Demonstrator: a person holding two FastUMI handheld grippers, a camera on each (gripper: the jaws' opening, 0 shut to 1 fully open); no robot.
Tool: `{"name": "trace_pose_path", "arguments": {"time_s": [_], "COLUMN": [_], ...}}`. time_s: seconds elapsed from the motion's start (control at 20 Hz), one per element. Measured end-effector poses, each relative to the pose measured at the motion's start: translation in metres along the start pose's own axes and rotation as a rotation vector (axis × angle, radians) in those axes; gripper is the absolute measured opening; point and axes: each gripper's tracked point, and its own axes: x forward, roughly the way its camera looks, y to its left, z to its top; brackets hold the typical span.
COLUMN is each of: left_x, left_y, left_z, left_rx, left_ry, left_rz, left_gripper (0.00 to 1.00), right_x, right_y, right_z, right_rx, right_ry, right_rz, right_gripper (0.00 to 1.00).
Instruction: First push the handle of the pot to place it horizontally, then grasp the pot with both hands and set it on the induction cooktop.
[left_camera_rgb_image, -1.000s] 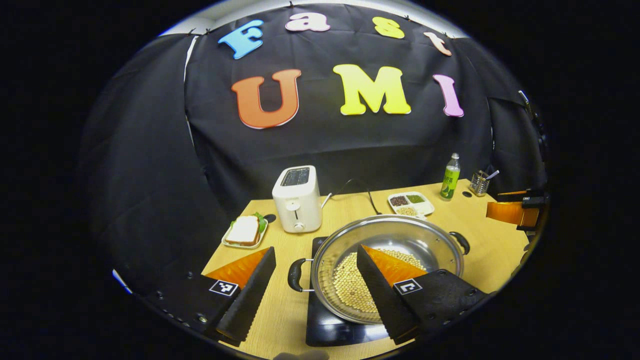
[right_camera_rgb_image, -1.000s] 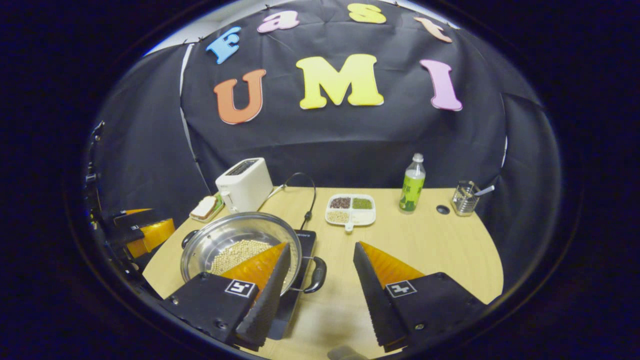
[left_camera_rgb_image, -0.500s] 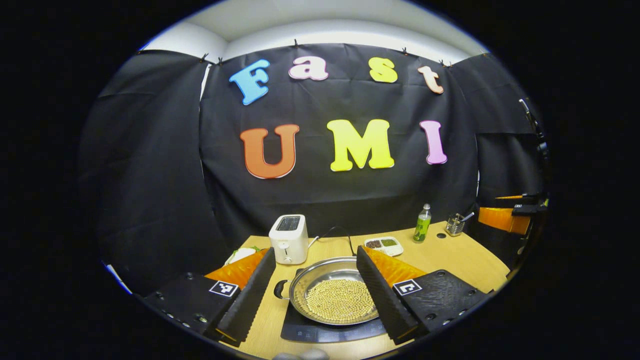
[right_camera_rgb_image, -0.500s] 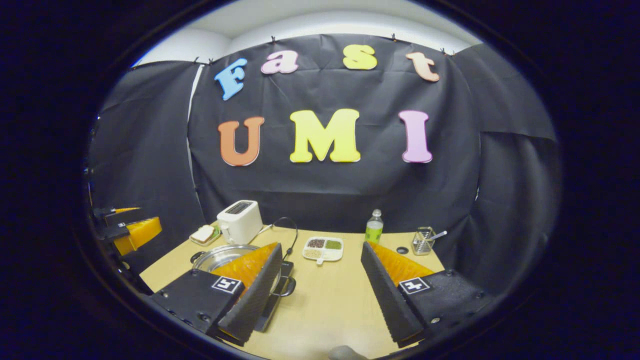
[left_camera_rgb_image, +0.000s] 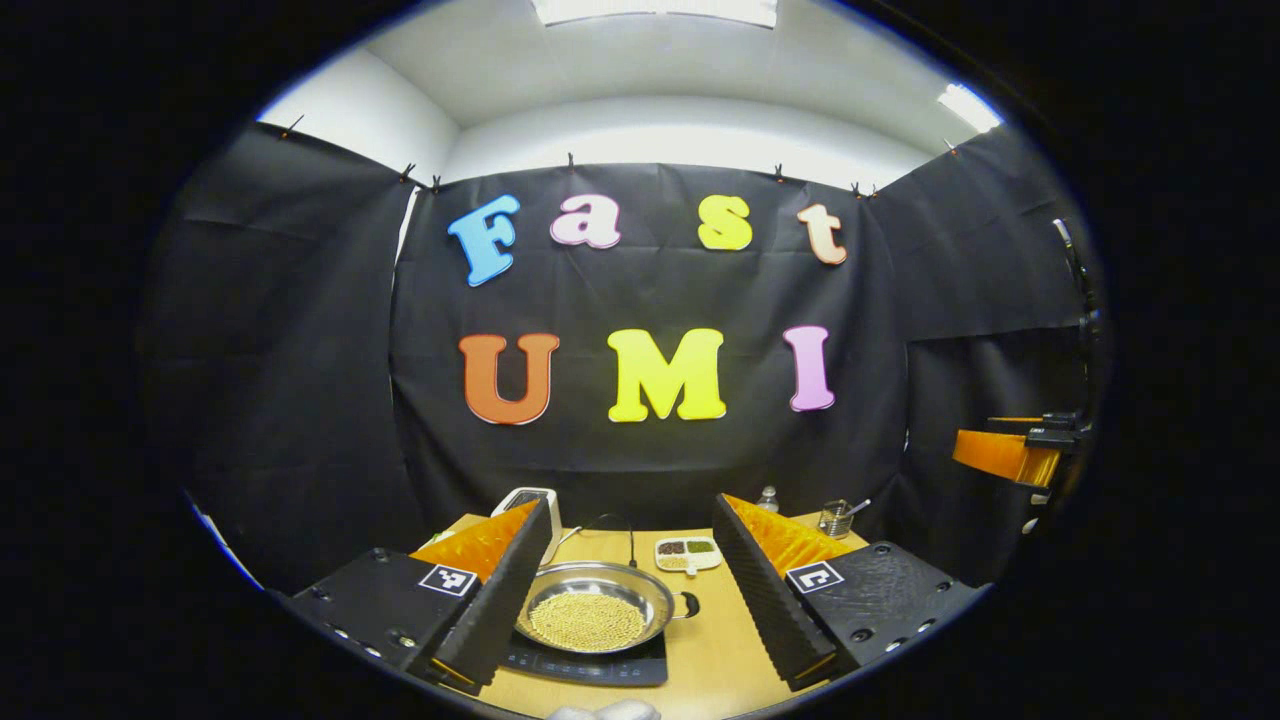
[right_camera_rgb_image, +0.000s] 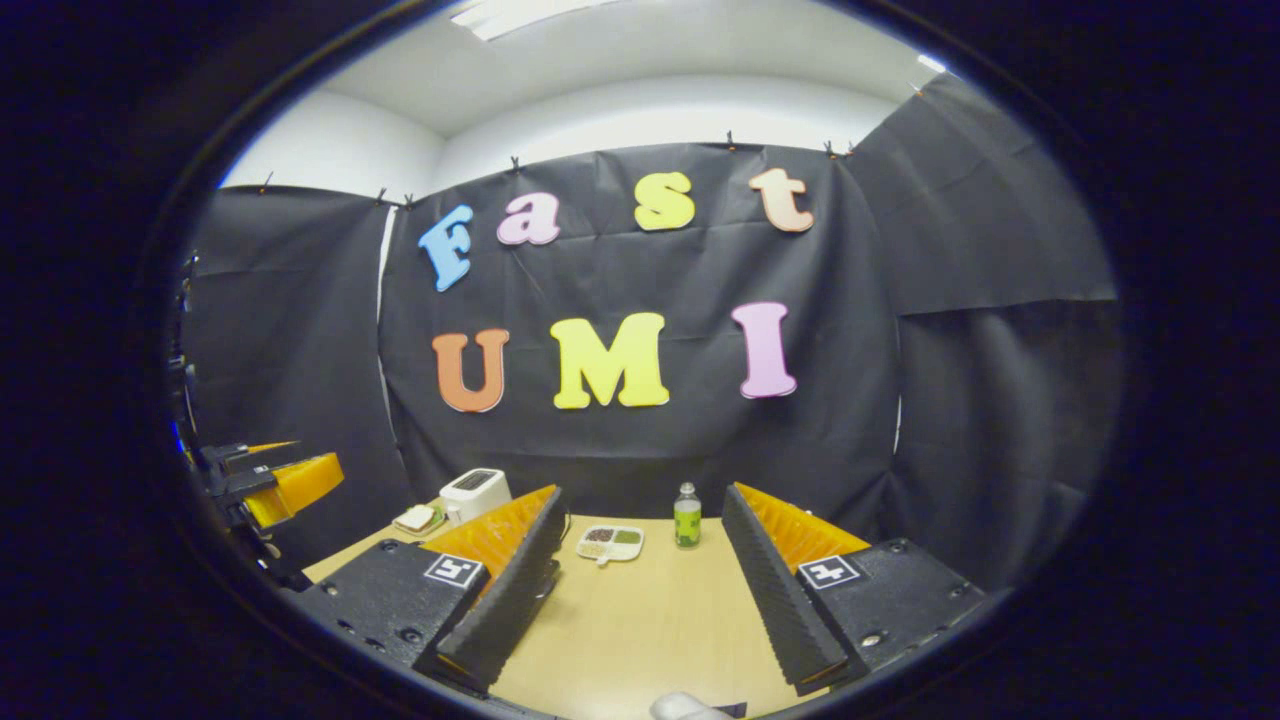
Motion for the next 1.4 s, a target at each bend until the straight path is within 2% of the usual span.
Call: {"name": "trace_pose_path", "arguments": {"time_s": [0.15,0.4,0.85,1.4], "left_x": [-0.025,-0.059,-0.09,-0.079], "left_y": [-0.039,-0.077,-0.095,-0.088], "left_z": [0.014,0.022,0.028,0.034], "left_rx": [-0.002,-0.014,-0.003,0.008], "left_ry": [-0.021,-0.03,-0.026,-0.025], "left_rz": [-0.006,-0.01,0.02,0.047], "left_gripper": [0.96,0.96,0.96,0.96], "right_x": [-0.033,-0.072,-0.097,-0.088], "right_y": [-0.045,-0.089,-0.105,-0.11], "right_z": [0.006,0.002,0.012,0.015], "right_rx": [-0.02,-0.032,-0.041,-0.021], "right_ry": [-0.026,-0.022,-0.046,-0.046], "right_rz": [-0.053,-0.079,-0.051,-0.061], "right_gripper": [0.99,0.99,0.99,0.99]}}
